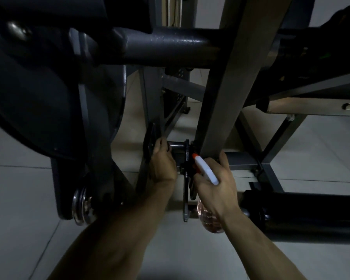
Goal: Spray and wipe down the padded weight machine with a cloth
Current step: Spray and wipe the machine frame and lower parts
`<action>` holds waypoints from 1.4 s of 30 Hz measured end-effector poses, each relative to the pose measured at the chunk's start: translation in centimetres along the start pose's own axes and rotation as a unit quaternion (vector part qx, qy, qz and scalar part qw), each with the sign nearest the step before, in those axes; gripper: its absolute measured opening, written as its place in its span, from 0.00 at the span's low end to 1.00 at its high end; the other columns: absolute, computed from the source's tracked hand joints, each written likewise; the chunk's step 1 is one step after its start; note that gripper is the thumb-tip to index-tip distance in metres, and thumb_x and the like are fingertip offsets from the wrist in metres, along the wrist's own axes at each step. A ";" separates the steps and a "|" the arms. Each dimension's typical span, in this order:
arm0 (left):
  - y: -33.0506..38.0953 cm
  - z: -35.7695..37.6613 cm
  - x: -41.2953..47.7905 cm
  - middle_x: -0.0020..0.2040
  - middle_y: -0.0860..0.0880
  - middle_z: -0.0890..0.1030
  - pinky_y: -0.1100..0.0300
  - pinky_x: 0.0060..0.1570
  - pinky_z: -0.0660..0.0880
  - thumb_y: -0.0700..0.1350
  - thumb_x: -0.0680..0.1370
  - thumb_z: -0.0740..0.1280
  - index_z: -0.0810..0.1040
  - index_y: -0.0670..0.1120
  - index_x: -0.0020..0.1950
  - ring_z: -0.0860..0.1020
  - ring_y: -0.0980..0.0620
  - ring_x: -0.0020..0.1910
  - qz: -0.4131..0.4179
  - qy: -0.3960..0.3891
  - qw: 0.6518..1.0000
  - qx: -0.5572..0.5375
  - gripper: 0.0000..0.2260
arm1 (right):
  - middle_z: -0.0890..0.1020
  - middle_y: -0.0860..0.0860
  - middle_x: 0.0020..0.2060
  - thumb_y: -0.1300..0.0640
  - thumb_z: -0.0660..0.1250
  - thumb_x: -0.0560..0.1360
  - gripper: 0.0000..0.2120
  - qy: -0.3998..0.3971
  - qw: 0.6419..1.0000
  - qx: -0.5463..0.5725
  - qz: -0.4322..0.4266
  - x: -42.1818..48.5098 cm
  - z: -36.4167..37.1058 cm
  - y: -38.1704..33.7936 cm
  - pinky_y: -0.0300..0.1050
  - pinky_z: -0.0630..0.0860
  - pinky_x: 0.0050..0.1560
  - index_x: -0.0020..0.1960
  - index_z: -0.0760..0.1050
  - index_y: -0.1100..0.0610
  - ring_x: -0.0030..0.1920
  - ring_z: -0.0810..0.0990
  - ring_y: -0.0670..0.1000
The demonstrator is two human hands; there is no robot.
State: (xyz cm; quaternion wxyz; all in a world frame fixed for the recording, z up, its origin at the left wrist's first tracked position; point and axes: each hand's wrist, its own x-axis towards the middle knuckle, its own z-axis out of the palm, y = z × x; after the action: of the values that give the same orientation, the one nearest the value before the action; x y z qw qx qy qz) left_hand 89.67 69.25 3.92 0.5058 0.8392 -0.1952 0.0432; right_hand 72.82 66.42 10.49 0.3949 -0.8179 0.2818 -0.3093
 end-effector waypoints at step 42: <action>-3.0 1.2 -0.8 0.66 0.41 0.77 0.54 0.53 0.74 0.49 0.87 0.54 0.73 0.43 0.73 0.78 0.42 0.62 -0.424 -0.057 0.899 -0.090 0.18 | 0.73 0.42 0.63 0.58 0.71 0.75 0.09 -0.045 0.997 -0.056 -0.017 0.2 -1.3 0.1 0.35 0.74 0.39 0.50 0.77 0.45 0.45 0.77 0.42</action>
State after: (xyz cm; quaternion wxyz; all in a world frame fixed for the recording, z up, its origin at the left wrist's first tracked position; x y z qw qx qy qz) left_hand 89.87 69.71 0.60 0.5375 0.7943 0.1478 -0.2416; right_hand 71.96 65.63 11.05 0.3557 -0.8566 0.2662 -0.2624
